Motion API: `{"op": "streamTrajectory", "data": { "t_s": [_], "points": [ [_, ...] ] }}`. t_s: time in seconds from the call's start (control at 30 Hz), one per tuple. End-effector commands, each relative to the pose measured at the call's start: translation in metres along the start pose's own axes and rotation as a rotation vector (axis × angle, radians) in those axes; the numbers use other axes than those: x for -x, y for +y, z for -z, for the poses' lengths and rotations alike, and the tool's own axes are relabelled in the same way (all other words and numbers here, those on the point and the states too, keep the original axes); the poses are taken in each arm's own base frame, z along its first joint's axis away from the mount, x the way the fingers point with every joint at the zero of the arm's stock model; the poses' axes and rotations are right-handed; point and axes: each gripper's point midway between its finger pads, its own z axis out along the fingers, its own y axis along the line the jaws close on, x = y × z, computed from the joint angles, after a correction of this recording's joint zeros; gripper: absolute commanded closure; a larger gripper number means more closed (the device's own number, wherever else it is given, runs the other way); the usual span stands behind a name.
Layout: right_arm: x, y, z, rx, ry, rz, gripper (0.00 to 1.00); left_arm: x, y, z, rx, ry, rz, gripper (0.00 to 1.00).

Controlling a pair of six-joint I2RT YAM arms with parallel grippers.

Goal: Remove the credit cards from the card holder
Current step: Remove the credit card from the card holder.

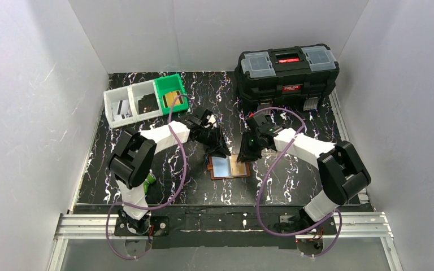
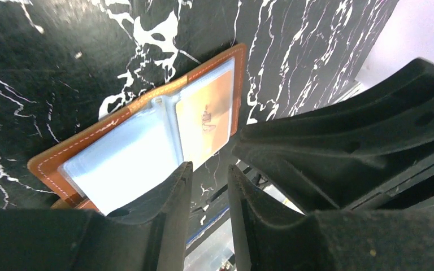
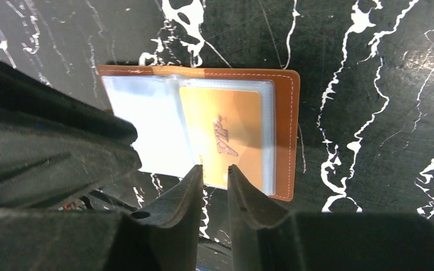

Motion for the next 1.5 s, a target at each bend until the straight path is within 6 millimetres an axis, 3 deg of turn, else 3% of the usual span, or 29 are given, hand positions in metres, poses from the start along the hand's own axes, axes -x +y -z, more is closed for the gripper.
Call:
{"op": "streamTrajectory", "data": {
  "t_s": [0.0, 0.2, 0.5, 0.87, 1.17, 1.47],
  "points": [
    [0.001, -0.009, -0.008, -0.063, 0.017, 0.004, 0.73, -0.016, 0.002, -0.012, -0.040, 0.056, 0.006, 0.72],
    [0.000, -0.019, -0.014, -0.121, 0.032, -0.003, 0.79, -0.022, 0.010, -0.022, -0.046, 0.079, 0.007, 0.72],
    [-0.002, -0.024, -0.016, -0.142, 0.043, -0.008, 0.79, -0.027, 0.022, -0.033, -0.043, 0.103, 0.019, 0.71],
    [-0.002, -0.022, -0.015, -0.149, 0.043, 0.001, 0.72, -0.030, 0.027, -0.036, -0.042, 0.107, 0.024, 0.72],
    [-0.007, -0.013, -0.020, -0.123, 0.060, 0.012, 0.84, -0.031, 0.029, -0.038, -0.046, 0.111, 0.030, 0.72],
    [-0.010, -0.009, -0.024, -0.131, 0.077, 0.026, 0.85, -0.032, 0.028, -0.037, -0.055, 0.106, 0.032, 0.73]
  ]
}}
